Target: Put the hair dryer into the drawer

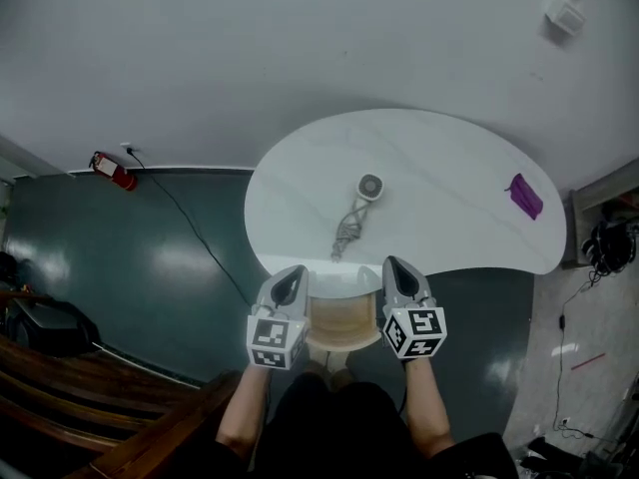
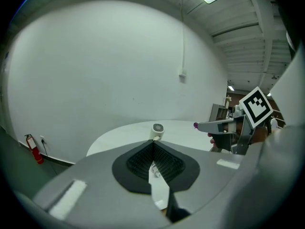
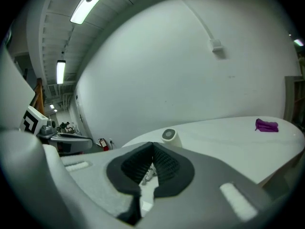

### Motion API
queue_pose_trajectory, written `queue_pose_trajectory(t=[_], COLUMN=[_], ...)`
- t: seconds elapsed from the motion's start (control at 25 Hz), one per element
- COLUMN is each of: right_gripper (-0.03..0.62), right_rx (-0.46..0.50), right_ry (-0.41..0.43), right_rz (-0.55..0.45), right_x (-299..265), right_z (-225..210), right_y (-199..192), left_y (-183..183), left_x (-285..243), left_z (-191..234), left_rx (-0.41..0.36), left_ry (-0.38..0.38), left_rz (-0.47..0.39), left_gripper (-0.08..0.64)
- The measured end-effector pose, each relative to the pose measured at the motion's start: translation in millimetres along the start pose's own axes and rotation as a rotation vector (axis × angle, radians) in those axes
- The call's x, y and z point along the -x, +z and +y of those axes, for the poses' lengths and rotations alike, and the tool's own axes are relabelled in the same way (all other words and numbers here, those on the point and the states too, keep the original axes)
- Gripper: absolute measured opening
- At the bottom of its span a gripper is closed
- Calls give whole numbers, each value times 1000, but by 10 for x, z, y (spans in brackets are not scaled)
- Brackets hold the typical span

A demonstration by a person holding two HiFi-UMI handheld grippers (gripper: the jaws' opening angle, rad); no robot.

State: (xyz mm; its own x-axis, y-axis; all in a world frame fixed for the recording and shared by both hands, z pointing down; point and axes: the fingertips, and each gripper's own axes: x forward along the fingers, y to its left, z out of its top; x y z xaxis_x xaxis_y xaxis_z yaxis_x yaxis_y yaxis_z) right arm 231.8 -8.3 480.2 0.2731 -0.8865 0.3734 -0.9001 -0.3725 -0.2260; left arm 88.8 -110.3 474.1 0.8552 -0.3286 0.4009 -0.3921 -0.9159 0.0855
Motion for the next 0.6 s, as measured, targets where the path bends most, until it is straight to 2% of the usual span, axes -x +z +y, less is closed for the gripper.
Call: queue_pose_trajectory(t=[0.6], right_gripper=[6], right_rx=[-76], right_ry=[-37], right_rz=[101], right_x=[-908], right_z=[-173], right_y=[-295], left_y=[-413], left_x=[-577], left_z=[294], left_rx=[25], left_ry=[-71], left_rz=[89], left_gripper=[6])
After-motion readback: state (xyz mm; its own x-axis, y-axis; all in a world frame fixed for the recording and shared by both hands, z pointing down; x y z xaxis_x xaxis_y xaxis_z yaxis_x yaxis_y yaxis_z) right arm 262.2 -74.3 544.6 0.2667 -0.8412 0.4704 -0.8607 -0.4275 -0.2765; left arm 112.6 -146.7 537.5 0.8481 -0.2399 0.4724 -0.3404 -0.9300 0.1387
